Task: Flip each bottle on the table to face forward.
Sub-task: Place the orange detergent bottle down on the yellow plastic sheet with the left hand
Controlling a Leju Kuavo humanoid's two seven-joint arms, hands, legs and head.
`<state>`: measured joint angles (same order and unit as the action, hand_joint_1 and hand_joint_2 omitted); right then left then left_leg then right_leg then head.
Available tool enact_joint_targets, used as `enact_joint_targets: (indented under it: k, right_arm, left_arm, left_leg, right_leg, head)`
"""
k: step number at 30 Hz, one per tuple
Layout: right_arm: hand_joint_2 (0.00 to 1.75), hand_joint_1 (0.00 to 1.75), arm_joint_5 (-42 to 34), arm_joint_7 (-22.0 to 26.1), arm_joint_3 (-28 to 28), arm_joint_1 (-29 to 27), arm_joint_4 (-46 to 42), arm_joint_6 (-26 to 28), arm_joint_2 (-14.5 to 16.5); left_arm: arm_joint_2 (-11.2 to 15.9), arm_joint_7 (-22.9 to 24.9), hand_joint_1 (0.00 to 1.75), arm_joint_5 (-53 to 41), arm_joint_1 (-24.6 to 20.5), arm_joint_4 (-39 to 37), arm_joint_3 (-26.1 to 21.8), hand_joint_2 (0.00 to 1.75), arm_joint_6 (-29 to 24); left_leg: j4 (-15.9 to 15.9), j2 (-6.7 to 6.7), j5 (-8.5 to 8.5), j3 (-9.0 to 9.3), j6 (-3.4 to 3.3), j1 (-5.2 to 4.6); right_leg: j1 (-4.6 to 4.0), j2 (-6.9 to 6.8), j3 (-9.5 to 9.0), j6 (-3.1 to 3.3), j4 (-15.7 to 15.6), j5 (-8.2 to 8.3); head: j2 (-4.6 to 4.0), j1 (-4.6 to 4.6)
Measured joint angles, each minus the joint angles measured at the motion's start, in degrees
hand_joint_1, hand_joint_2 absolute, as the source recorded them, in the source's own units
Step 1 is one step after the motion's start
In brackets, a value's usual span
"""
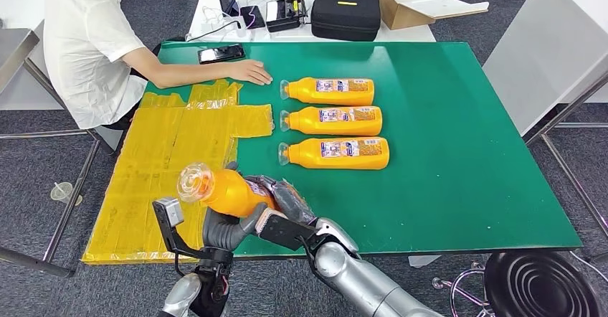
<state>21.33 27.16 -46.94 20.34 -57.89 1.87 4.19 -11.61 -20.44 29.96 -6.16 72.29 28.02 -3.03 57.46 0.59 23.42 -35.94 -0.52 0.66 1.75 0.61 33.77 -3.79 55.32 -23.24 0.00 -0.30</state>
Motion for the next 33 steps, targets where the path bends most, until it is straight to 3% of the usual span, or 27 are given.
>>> enact_joint_targets:
  k: [1,2,10,14,21,25,27,31,33]
  right_arm:
    - [1.75,0.16,-0.2,0.1,0.0,0.0,-0.1,0.1,0.0]
    - [1.75,0.00,-0.4,0.2,-0.1,0.0,-0.3,0.2,0.0]
    - [1.75,0.00,-1.1,0.3,0.0,-1.6,-1.4,2.3,-0.1]
    - [0.00,0.00,0.4,0.4,0.1,-2.2,-1.7,4.4,-0.1]
    - [0.00,0.00,12.5,0.2,2.8,-5.2,-3.1,23.8,-1.2]
    - [0.00,0.00,16.4,-0.4,4.9,-7.1,-4.8,30.4,-1.9]
    - [0.00,0.00,18.1,-0.5,6.4,-8.3,-5.6,32.1,-2.1]
    - [0.00,0.00,25.7,1.7,11.4,-11.7,-7.6,33.3,-1.2]
    - [0.00,0.00,28.0,3.0,14.3,-13.0,-8.4,33.3,0.0]
  left_arm:
    - [0.0,-0.4,1.75,-0.1,0.1,0.3,0.0,1.75,0.2]
    - [0.0,-0.8,1.75,-0.3,0.3,0.7,-0.1,1.75,0.4]
    - [0.0,-2.0,1.75,-2.4,1.8,3.0,-0.9,1.75,-0.1]
    - [0.0,-3.0,1.75,-3.9,2.2,3.6,-1.0,1.75,-1.2]
    - [0.3,-5.4,1.75,-6.6,3.6,7.3,-2.7,1.75,-4.9]
    - [0.4,-6.1,1.75,-8.2,4.4,9.4,-4.1,1.75,-7.4]
    - [0.5,-6.3,1.75,-12.9,4.6,9.9,-4.7,1.75,-12.3]
    - [1.0,-6.4,1.75,-31.7,3.3,7.9,-5.6,1.75,-28.8]
    - [1.2,-6.5,1.75,-34.8,2.6,6.5,-6.1,1.75,-30.8]
  left_leg:
    - [0.0,0.00,0.00,0.00,0.00,0.00]
    - [0.0,0.00,0.00,0.00,0.00,0.00]
    - [0.0,-0.01,0.01,-0.02,0.00,0.00]
    - [0.0,-0.01,0.00,-0.03,0.00,0.00]
    - [0.0,0.01,0.01,-0.07,0.00,0.00]
    - [0.0,0.03,0.01,-0.08,0.00,0.00]
    - [0.0,0.02,0.01,-0.08,0.00,0.00]
    - [0.0,0.02,0.01,-0.08,0.00,0.00]
    - [0.0,0.02,0.00,-0.08,0.01,0.00]
  right_leg:
    - [0.00,0.00,0.01,0.00,0.0,0.00]
    - [0.00,0.00,0.01,0.00,0.0,0.00]
    - [0.00,0.00,0.05,0.00,0.0,-0.01]
    - [0.00,0.00,0.05,0.01,0.0,-0.01]
    - [0.00,-0.03,0.07,0.00,0.0,0.00]
    - [0.00,-0.05,0.08,0.00,0.0,-0.01]
    - [0.00,-0.04,0.09,0.01,0.0,-0.01]
    - [-0.01,-0.05,0.09,0.01,0.0,-0.01]
    - [-0.01,-0.04,0.09,0.01,0.0,-0.01]
  head:
    - [0.00,-0.01]
    - [0.00,0.00]
    - [0.00,-0.01]
    - [0.00,0.01]
    - [0.00,0.01]
    - [0.00,0.01]
    - [0.00,0.01]
    - [0.00,0.01]
    - [0.00,0.00]
